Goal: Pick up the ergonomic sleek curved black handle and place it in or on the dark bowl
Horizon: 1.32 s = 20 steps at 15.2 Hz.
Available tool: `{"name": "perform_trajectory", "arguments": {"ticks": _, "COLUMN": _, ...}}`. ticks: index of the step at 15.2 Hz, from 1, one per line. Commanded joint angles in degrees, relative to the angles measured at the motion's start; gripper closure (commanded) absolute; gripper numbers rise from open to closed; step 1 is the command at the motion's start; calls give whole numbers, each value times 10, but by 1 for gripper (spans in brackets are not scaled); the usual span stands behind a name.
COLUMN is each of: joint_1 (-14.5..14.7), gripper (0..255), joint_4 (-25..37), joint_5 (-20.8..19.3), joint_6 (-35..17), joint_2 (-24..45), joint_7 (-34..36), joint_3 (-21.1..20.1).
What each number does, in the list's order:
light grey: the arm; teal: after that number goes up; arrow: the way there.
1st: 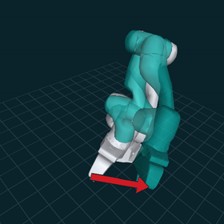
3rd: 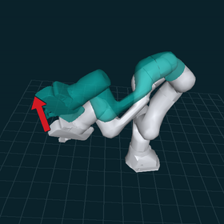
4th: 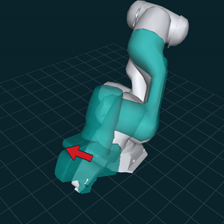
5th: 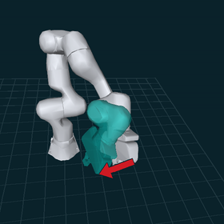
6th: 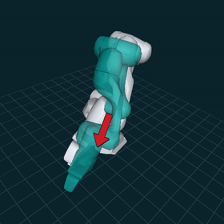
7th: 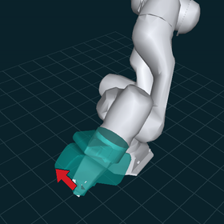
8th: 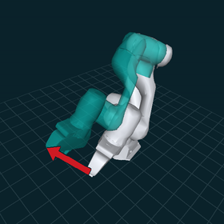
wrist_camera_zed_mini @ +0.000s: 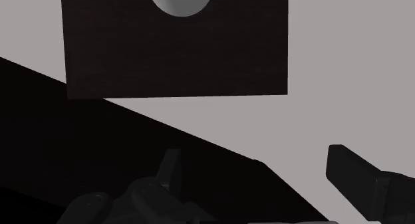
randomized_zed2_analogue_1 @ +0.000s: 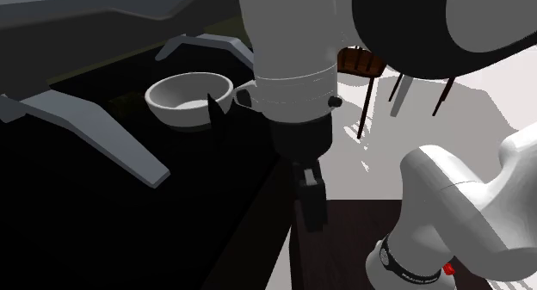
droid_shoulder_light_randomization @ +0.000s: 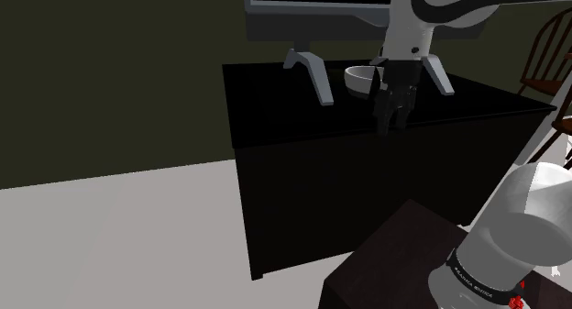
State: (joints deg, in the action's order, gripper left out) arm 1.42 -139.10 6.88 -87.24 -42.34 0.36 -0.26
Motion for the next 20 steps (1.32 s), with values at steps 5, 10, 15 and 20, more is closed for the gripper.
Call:
{"name": "perform_trajectory", "arguments": {"ticks": 5, "joint_1": -11, "gripper": 0, "joint_4": -21, "joint_5": -37, "joint_6": -91, "joint_2": -23, "joint_7": -72, "joint_3": 38}}
{"name": "perform_trajectory", "arguments": {"ticks": 10, "joint_1": -18, "gripper": 0, "joint_4": -39, "joint_5": -66, "joint_6": -213, "joint_2": -38, "joint_7": -162, "joint_3": 94}}
{"name": "perform_trajectory", "arguments": {"ticks": 15, "joint_1": -10, "gripper": 0, "joint_4": -43, "joint_5": -73, "joint_6": -337, "joint_2": -38, "joint_7": -257, "joint_3": 161}}
{"name": "perform_trajectory", "arguments": {"ticks": 20, "joint_1": 24, "gripper": 0, "joint_4": -31, "joint_5": -56, "joint_6": -453, "joint_2": -29, "joint_7": -361, "joint_3": 239}}
